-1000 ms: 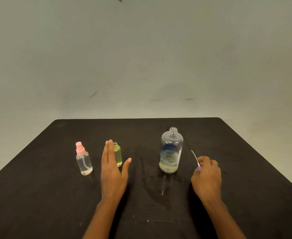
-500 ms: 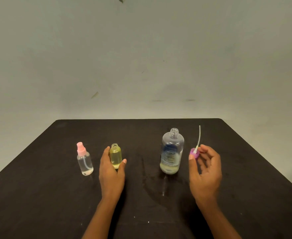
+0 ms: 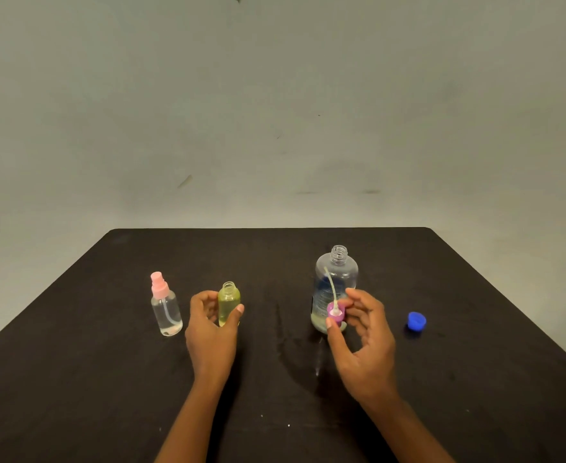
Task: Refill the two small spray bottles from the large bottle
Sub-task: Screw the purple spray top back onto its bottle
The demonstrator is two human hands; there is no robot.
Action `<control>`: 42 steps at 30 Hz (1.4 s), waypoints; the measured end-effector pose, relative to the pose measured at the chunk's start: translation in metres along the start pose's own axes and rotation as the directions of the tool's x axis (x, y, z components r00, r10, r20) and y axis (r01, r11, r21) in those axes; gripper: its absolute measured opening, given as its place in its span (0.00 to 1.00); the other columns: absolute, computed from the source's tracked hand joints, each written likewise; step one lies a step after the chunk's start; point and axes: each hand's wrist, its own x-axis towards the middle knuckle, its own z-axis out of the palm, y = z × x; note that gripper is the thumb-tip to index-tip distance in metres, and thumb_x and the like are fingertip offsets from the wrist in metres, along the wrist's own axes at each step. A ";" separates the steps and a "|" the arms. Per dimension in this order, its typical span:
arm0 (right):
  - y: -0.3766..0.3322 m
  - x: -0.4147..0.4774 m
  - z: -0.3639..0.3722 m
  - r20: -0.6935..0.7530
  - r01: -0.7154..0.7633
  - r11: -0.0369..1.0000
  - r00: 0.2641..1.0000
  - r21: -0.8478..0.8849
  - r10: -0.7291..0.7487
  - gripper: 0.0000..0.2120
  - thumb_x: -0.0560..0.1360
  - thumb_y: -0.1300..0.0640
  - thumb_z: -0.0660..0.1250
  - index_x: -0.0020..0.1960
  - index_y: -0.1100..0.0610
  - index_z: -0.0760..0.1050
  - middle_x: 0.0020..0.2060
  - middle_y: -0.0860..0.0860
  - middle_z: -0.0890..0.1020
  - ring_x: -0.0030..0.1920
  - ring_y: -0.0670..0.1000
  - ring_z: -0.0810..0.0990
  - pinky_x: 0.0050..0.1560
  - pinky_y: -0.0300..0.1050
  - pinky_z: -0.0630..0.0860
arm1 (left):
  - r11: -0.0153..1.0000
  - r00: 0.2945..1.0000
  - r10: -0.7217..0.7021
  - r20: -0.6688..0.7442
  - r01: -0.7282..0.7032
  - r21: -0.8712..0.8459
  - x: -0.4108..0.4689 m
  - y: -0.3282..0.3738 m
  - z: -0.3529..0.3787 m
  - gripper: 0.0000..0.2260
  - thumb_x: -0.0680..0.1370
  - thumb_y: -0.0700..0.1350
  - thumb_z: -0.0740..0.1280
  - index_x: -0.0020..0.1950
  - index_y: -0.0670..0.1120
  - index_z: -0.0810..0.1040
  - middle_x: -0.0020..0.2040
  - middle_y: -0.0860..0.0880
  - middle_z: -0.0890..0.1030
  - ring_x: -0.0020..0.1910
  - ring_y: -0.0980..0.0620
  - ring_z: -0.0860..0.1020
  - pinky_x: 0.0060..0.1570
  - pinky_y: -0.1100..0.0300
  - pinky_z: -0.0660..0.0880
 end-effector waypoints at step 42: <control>-0.002 -0.002 -0.001 0.195 0.048 0.995 0.980 -0.093 -0.029 0.14 0.71 0.59 0.68 0.57 0.53 0.76 0.51 0.44 0.78 0.52 0.50 0.79 0.48 0.37 0.75 | 0.872 0.768 0.393 0.506 -0.486 0.061 -0.047 0.009 0.021 0.16 0.71 0.54 0.70 0.56 0.60 0.71 0.51 0.60 0.78 0.51 0.58 0.78 0.49 0.58 0.76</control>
